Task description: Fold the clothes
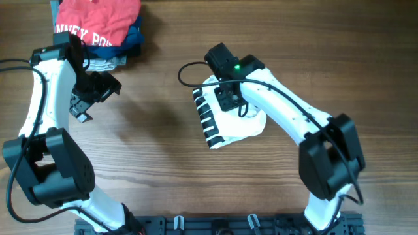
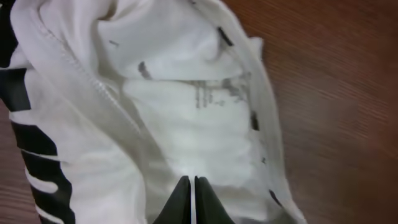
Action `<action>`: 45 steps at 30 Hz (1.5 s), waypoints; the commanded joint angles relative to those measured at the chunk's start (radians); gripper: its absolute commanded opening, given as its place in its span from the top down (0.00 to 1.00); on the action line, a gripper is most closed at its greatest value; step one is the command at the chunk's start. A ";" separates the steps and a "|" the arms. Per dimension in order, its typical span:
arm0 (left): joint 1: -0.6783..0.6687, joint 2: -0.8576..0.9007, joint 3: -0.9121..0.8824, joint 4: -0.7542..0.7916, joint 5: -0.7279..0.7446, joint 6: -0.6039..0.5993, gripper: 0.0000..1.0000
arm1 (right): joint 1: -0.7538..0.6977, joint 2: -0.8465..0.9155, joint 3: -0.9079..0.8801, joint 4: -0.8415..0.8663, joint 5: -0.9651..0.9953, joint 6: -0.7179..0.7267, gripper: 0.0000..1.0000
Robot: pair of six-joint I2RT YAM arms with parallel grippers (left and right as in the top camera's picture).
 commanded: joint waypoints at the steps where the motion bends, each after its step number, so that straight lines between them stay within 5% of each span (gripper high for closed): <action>1: 0.002 0.000 -0.008 0.003 -0.011 0.001 0.00 | -0.023 -0.083 -0.005 -0.052 0.101 0.123 0.96; 3: 0.002 0.000 -0.008 0.003 -0.010 0.001 0.00 | -0.027 -0.087 -0.005 -0.074 0.090 0.129 0.96; 5: 0.002 0.000 -0.008 0.005 -0.010 0.000 0.00 | -0.024 -0.087 -0.005 -0.010 -0.085 -0.041 0.91; 6: 0.002 0.000 -0.008 0.006 -0.010 0.000 0.00 | -0.024 -0.086 -0.005 0.040 -0.245 -0.184 0.67; 8: 0.002 0.000 -0.008 0.006 -0.010 0.000 0.00 | -0.023 -0.081 -0.005 0.126 -0.277 -0.209 0.43; 17: 0.002 0.000 -0.008 0.020 -0.010 0.000 0.00 | 0.018 0.047 -0.005 0.223 -0.252 -0.280 0.30; 25: 0.002 0.000 -0.008 0.021 -0.010 0.000 0.00 | 0.036 0.117 -0.005 0.246 -0.182 -0.284 0.34; 29: 0.002 0.000 -0.008 0.021 -0.010 0.001 0.00 | 0.031 0.128 -0.005 0.245 -0.104 -0.261 0.46; 36: 0.002 0.000 -0.008 0.021 -0.010 0.001 0.00 | 0.026 0.124 -0.005 0.245 -0.101 -0.224 0.87; 45: 0.002 0.000 -0.008 0.021 -0.010 0.001 0.00 | 0.005 0.066 -0.005 0.205 0.011 -0.161 0.96</action>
